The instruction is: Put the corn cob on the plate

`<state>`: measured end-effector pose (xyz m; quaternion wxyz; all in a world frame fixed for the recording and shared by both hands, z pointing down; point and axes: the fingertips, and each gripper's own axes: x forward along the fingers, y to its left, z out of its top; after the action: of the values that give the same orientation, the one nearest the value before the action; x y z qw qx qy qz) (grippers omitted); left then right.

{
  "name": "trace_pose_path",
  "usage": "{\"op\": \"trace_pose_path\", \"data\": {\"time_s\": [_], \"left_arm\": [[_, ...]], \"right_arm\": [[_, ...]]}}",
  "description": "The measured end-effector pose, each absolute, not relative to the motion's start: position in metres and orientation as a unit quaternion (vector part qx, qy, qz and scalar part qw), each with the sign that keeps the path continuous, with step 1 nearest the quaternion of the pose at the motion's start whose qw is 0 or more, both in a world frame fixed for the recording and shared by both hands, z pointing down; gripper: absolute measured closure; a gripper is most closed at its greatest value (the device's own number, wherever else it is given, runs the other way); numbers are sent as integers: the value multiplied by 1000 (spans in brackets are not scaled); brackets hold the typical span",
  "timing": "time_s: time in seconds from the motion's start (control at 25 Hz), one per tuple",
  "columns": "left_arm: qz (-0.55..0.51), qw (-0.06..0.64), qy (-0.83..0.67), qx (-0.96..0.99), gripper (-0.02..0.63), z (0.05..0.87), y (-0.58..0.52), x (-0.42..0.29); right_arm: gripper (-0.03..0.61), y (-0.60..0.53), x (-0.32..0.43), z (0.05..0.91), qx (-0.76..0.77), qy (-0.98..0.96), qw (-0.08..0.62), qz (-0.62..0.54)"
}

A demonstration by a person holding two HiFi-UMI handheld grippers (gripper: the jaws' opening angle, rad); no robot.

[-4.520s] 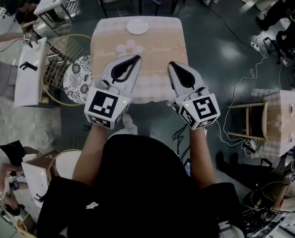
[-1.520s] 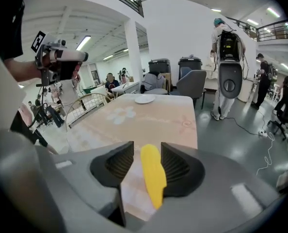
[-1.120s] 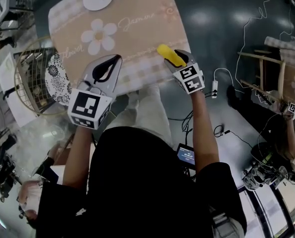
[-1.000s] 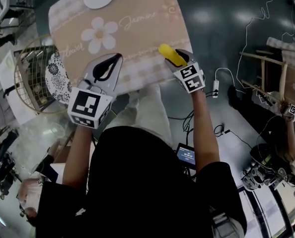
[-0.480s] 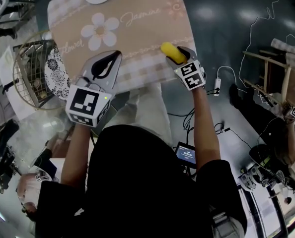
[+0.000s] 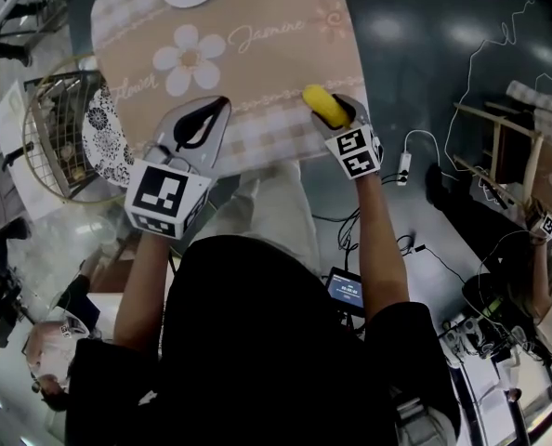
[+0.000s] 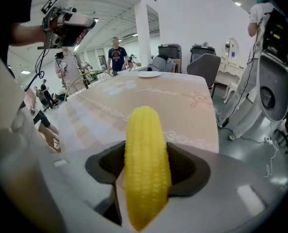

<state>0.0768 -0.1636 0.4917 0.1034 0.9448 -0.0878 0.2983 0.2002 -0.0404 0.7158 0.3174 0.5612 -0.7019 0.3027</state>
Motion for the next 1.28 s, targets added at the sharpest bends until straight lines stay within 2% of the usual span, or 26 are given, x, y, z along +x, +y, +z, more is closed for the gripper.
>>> {"op": "trace_pose_path", "data": {"time_s": [0.76,1.28], "left_arm": [[296,121,-116,940,606,497,-173,76],[286,150,-196,926,606,496,-210,44]], "right_arm": [[327,-68,203,697,550,-719,308,291],[327,-159,203,675,514,-758,306,260]]}}
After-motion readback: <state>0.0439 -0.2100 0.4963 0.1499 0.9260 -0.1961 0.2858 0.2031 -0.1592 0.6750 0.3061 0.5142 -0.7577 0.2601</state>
